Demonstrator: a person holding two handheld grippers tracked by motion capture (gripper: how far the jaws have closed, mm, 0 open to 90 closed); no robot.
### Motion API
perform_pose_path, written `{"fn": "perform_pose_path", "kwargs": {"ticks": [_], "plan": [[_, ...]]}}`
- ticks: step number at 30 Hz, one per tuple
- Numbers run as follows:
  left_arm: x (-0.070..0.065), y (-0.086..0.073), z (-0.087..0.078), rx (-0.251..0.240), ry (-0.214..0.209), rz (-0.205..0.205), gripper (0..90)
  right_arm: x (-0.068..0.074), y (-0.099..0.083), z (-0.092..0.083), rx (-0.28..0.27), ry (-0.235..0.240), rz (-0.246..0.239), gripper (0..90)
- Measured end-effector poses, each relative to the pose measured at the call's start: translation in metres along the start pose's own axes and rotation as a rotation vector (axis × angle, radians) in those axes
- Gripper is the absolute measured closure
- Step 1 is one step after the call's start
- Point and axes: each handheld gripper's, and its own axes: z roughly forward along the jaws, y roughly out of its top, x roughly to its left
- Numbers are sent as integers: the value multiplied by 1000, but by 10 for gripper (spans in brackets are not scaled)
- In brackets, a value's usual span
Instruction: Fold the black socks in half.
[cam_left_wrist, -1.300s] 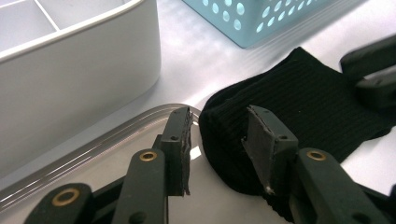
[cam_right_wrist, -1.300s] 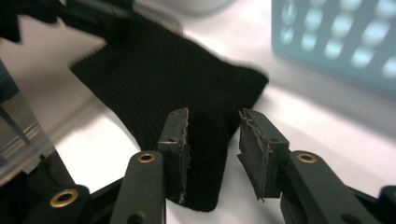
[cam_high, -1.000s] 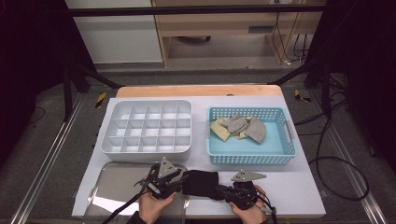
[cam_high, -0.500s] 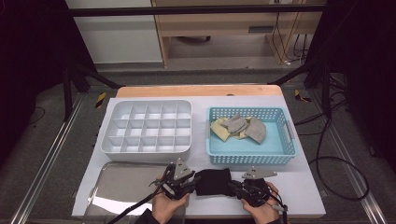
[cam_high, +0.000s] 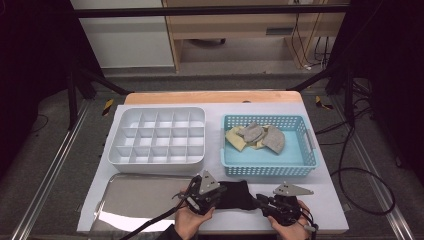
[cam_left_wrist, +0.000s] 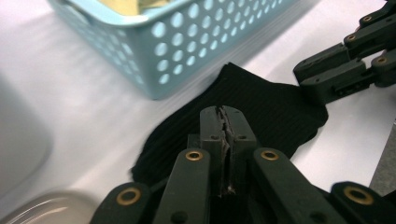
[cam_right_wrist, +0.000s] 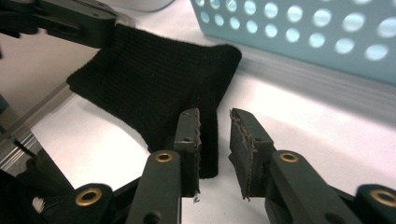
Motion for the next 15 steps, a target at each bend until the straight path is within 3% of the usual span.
{"fn": "perform_pose_path", "kwargs": {"ticks": [10, 15], "plan": [[1, -10, 23, 72, -11, 4, 887, 5, -4, 14, 34, 12, -4, 751], [1, -11, 25, 77, -13, 9, 891, 5, -5, 15, 32, 25, 36, 814]]}}
